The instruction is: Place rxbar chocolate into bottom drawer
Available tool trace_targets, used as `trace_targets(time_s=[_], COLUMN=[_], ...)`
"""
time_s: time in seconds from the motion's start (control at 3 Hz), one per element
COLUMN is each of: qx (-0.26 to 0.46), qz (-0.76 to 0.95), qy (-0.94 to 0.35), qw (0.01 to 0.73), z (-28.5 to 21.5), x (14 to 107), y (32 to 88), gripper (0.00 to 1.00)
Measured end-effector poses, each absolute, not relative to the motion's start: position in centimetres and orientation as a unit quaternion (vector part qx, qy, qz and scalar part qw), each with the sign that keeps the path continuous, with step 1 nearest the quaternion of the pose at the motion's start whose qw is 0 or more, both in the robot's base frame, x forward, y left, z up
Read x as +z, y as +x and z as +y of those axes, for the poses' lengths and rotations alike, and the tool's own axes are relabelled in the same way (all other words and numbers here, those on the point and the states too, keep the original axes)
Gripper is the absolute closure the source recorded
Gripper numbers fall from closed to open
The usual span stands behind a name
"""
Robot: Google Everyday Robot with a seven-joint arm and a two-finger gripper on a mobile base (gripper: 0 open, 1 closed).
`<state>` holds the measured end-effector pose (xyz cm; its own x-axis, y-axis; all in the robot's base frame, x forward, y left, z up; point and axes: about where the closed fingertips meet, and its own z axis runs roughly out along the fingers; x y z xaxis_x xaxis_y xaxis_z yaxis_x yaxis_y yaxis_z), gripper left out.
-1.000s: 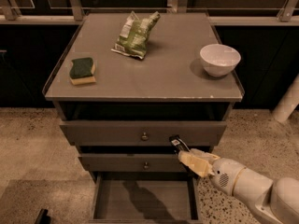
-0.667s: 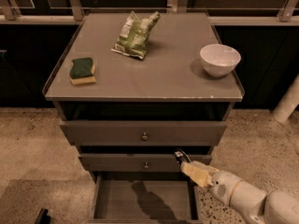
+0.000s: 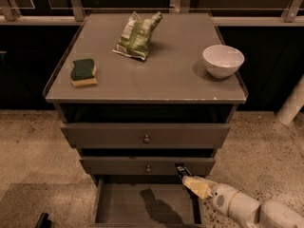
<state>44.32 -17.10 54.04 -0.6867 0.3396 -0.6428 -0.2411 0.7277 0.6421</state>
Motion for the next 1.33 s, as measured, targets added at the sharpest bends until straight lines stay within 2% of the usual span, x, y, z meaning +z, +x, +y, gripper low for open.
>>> trace_targets(time_s=[0.67, 1.33], qx=[0.364, 0.364], qz=[0.855, 0.872], qy=[0.127, 0.13], qw=[0.347, 0.299], z=[-19.2, -15.7], x=[43.8, 33.3], y=[45.5, 47.5], gripper=[1.0, 1.0])
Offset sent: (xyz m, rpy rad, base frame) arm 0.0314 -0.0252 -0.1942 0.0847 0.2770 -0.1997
